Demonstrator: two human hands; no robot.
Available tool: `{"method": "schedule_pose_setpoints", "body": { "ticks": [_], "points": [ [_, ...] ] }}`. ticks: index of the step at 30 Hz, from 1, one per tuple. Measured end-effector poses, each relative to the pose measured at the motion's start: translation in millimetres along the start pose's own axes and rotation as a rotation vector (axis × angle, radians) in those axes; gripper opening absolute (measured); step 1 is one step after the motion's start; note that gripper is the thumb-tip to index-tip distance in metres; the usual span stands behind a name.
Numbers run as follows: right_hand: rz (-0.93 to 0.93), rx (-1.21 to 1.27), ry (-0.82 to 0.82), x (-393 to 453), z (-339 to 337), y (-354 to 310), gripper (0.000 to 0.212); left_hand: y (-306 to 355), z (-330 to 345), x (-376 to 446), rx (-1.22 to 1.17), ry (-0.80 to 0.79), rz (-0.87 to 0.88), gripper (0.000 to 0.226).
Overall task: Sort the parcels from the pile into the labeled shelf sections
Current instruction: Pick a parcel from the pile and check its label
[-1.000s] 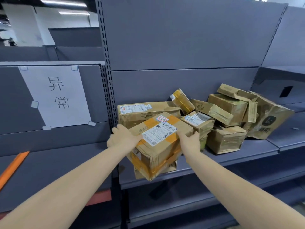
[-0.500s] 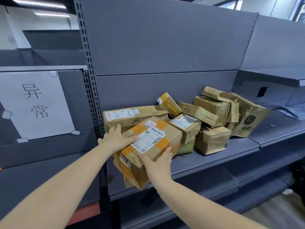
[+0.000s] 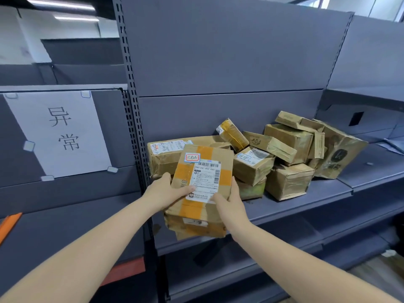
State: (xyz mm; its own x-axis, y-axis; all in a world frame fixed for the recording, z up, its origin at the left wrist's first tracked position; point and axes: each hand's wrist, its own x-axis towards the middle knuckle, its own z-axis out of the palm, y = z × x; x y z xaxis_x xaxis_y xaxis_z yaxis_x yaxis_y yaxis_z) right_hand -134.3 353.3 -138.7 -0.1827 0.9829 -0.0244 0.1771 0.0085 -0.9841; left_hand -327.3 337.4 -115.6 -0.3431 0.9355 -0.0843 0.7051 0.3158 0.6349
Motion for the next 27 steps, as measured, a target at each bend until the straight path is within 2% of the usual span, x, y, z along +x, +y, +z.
{"method": "schedule_pose_setpoints", "body": {
  "ticks": [3, 5, 8, 10, 14, 18, 27],
  "points": [
    [-0.004, -0.012, -0.064, -1, -9, -1, 0.072, 0, 9, -24, -0.033, 0.127, -0.017, 0.077],
    [-0.008, -0.035, -0.082, 0, -11, 1, 0.07, -3, 19, -37, -0.011, 0.236, -0.043, 0.085],
    [-0.051, -0.077, -0.07, 0, -12, 7, 0.065, -9, 33, -47, -0.026, 0.293, -0.054, 0.091],
    [-0.074, -0.107, -0.067, -1, -12, 11, 0.064, -10, 38, -50, 0.002, 0.279, -0.031, 0.092],
    [-0.065, -0.147, -0.077, -2, -13, 19, 0.065, -13, 47, -48, 0.099, 0.221, -0.058, 0.112],
    [-0.053, -0.153, -0.072, -1, -13, 23, 0.065, -16, 52, -47, 0.03, 0.137, -0.1, 0.126],
    [-0.058, -0.093, -0.091, -3, -12, 24, 0.057, -15, 48, -52, -0.024, 0.09, -0.045, 0.113]
  ]
}}
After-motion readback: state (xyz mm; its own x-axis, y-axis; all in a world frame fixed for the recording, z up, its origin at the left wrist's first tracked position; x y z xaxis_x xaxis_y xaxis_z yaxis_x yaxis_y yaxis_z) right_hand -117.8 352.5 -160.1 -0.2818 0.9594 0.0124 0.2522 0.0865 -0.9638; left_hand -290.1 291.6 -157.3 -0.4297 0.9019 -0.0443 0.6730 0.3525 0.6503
